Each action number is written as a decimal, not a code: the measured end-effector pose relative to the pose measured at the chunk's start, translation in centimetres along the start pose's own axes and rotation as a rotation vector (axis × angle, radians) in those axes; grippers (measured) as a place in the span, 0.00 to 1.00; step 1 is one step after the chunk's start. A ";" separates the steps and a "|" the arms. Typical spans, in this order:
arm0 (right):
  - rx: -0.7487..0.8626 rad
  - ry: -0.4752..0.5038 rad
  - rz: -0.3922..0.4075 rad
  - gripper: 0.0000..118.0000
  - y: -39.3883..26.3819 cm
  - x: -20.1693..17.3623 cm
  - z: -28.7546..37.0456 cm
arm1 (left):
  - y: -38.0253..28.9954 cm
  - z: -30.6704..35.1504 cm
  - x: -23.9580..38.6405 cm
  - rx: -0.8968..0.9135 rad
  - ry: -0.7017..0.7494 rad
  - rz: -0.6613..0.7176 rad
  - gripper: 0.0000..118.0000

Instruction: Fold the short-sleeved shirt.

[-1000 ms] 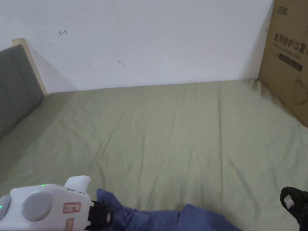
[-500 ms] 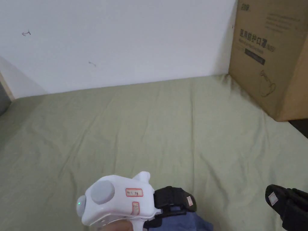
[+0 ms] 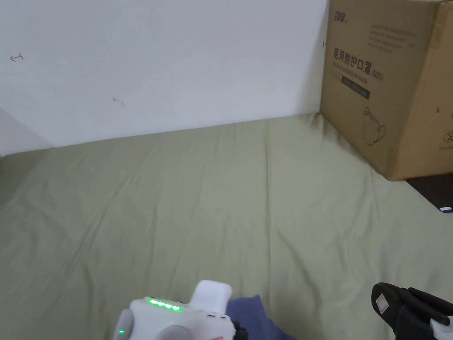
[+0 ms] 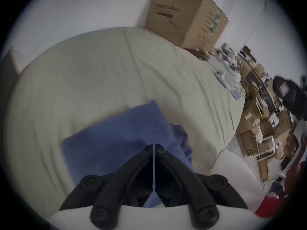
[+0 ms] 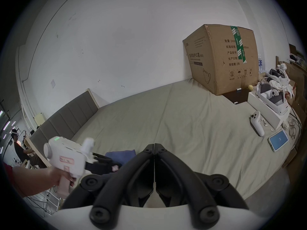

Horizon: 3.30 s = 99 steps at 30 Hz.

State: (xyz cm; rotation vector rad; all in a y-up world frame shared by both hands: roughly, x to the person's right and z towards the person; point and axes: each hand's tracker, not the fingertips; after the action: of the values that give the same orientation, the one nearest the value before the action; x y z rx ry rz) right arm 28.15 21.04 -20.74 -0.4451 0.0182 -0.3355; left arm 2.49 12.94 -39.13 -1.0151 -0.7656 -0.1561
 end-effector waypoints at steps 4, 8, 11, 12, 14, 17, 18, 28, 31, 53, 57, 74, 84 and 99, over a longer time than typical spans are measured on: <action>-0.001 -0.017 0.014 0.00 0.0 0.2 0.1 | -0.2 -5.0 3.2 -0.113 0.003 -0.072 0.01; -0.006 -0.017 0.010 0.00 0.0 0.2 0.2 | -0.5 -6.3 4.6 -0.108 -0.155 -0.014 0.01; 0.000 0.009 0.003 0.00 0.3 -0.1 0.5 | -0.7 -4.2 4.1 -0.013 -0.457 0.179 0.01; 0.007 0.029 -0.001 0.00 0.5 -0.3 0.8 | -0.4 -2.4 3.9 0.069 -0.444 0.184 0.01; 0.020 0.056 -0.004 0.00 0.9 -0.6 1.2 | -0.5 1.8 3.4 0.239 -0.354 0.126 0.01; 0.079 0.091 0.024 0.00 2.1 -1.8 2.2 | -1.4 10.0 3.0 0.544 -0.096 -0.014 0.01; 0.115 0.097 0.046 0.00 2.5 -2.3 2.6 | -2.1 12.5 2.9 0.634 0.005 -0.036 0.01; 0.598 -0.163 0.310 0.00 1.3 -7.3 3.1 | -9.1 21.7 2.2 1.165 0.788 -0.055 0.01; 0.576 -0.255 0.315 0.00 -0.3 -7.0 1.5 | -11.1 20.4 1.3 1.101 0.833 0.013 0.01; -0.475 0.185 0.307 0.00 1.7 -9.2 -10.9 | -11.7 21.7 -3.2 0.913 0.679 0.100 0.01; -0.779 0.056 0.348 0.00 -4.2 -8.5 -19.0 | -12.7 20.1 -5.1 0.830 0.674 0.139 0.01; -0.827 0.032 0.345 0.00 -7.3 -7.1 -21.9 | -12.5 -0.1 -23.9 0.120 -0.641 0.819 0.99; -0.808 0.057 0.280 0.00 -7.4 -6.0 -21.5 | -9.0 -5.8 -19.0 0.033 -0.717 0.623 0.22; -0.562 0.075 0.209 0.00 -3.7 -7.6 -14.4 | -6.7 13.7 -26.2 -0.056 -0.037 0.340 0.19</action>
State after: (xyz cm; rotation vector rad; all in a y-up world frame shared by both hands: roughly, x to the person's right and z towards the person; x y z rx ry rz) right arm 18.53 14.31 -32.57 -0.9791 0.2344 -0.1356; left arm -26.65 14.62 -47.16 -1.1885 -0.6144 0.1350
